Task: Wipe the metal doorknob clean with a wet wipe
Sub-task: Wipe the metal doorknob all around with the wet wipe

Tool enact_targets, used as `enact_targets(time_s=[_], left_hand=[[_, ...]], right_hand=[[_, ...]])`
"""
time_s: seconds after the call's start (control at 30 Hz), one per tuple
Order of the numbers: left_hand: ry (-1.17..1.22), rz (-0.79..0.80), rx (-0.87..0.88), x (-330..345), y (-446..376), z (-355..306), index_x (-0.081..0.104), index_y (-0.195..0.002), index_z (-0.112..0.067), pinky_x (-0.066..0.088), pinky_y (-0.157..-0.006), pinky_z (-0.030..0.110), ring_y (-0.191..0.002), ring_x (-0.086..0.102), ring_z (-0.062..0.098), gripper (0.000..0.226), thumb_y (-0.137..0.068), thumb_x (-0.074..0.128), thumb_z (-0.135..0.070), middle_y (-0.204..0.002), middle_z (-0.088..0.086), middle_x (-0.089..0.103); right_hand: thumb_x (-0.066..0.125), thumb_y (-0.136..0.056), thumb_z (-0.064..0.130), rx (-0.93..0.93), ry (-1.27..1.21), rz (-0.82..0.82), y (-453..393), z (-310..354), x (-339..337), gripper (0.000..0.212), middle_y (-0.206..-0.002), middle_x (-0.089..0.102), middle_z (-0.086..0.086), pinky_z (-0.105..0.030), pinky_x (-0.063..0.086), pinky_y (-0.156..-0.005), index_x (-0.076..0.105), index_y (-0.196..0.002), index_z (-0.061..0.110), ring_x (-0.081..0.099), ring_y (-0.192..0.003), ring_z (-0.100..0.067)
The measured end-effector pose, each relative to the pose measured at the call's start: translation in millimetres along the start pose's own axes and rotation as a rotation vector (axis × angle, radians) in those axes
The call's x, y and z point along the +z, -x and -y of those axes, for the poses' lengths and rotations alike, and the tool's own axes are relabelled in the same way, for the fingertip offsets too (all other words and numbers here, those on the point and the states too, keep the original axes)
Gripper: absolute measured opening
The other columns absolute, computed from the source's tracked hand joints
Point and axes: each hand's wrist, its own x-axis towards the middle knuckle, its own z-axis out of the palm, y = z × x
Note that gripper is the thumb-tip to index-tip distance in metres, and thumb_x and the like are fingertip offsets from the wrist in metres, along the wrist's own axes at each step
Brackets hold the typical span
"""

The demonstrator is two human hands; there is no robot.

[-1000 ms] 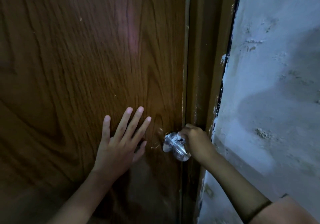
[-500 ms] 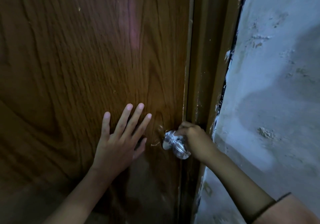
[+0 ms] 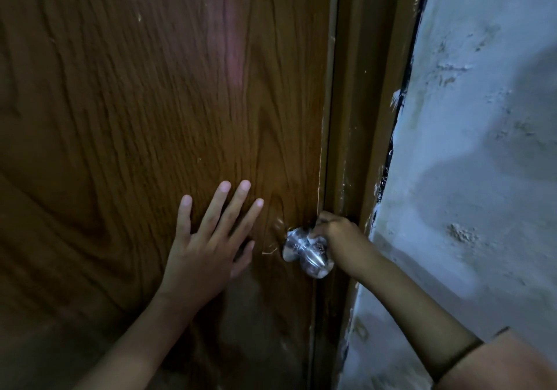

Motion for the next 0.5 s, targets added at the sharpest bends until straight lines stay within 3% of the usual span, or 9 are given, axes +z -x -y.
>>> enact_targets(time_s=[0.07,0.2,0.27,0.4,0.5], left_hand=[[0.001,0.005,0.002,0,0,0,0.025,-0.144,-0.018,0.016,-0.105,0.057,-0.135,0.024,0.030,0.064,-0.088,0.032,-0.049,-0.152,0.010,0.017],[-0.005,0.017,0.007,-1,-1,0,0.025,-0.143,-0.018,0.017,-0.104,0.057,-0.135,0.023,0.030,0.064,-0.088,0.030,-0.048,-0.150,0.010,0.021],[0.001,0.015,0.005,-1,0,0,0.025,-0.144,-0.018,0.017,-0.105,0.057,-0.135,0.023,0.030,0.064,-0.088,0.030,-0.049,-0.151,0.009,0.017],[-0.007,0.012,0.001,-1,-1,0,0.024,-0.144,-0.017,0.017,-0.104,0.057,-0.136,0.023,0.030,0.065,-0.087,0.032,-0.049,-0.150,0.010,0.022],[-0.006,0.018,0.000,-1,0,0,0.023,-0.144,-0.017,0.016,-0.105,0.057,-0.136,0.022,0.030,0.065,-0.087,0.032,-0.049,-0.150,0.010,0.022]], right_hand=[[0.053,-0.081,-0.008,-0.033,0.016,-0.003,0,0,1,0.036,-0.127,0.048,-0.009,-0.031,0.041,-0.095,0.061,-0.112,0.008,0.051,-0.114,-0.026],[0.045,-0.085,-0.005,-0.098,-0.016,0.048,0,9,6,0.032,-0.127,0.049,-0.021,-0.039,0.035,-0.099,0.060,-0.112,0.002,0.044,-0.117,-0.035],[0.044,-0.085,-0.005,-0.112,-0.012,0.052,-1,6,5,0.032,-0.126,0.051,-0.021,-0.036,0.033,-0.096,0.061,-0.111,0.002,0.044,-0.116,-0.035],[0.049,-0.083,-0.006,-0.080,-0.105,-0.013,-2,-1,0,0.026,-0.108,0.055,-0.013,-0.033,0.038,-0.089,0.067,-0.090,0.011,0.051,-0.102,-0.026],[0.051,-0.082,-0.006,-0.090,-0.021,-0.018,-3,4,2,0.027,-0.117,0.054,-0.015,-0.033,0.040,-0.091,0.065,-0.102,0.005,0.051,-0.108,-0.028]])
